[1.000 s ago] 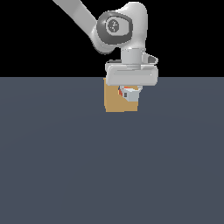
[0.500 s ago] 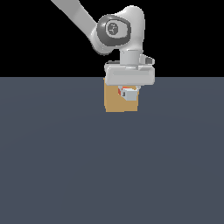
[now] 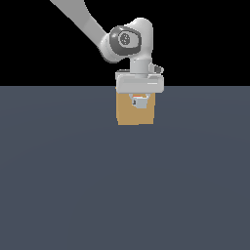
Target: Insert the peg into the horizontal hole in a box.
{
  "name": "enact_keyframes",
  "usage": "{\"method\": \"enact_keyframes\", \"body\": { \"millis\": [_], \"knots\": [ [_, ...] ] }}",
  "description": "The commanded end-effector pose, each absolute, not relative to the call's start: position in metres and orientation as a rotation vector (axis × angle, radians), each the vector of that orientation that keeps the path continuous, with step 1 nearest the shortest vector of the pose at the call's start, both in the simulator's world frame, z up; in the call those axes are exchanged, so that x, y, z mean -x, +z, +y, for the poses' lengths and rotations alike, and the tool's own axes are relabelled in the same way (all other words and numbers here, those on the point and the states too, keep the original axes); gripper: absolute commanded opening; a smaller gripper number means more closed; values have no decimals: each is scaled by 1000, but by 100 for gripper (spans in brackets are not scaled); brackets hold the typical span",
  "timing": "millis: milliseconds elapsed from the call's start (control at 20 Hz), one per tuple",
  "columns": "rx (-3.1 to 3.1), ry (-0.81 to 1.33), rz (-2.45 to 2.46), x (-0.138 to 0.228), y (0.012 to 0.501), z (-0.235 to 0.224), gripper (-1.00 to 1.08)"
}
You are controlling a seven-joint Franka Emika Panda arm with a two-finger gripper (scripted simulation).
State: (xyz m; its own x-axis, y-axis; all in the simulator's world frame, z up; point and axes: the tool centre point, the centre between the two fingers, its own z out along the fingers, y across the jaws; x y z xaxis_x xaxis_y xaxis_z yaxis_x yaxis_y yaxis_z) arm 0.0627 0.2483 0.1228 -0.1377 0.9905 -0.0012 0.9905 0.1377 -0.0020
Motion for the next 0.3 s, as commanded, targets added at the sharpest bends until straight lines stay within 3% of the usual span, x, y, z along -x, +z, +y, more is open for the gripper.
{"method": "enact_keyframes", "body": {
  "millis": [0, 250],
  "knots": [
    [2062, -4, -2371, -63, 125, 259, -100],
    [2062, -4, -2371, -64, 125, 257, -100]
  ]
}}
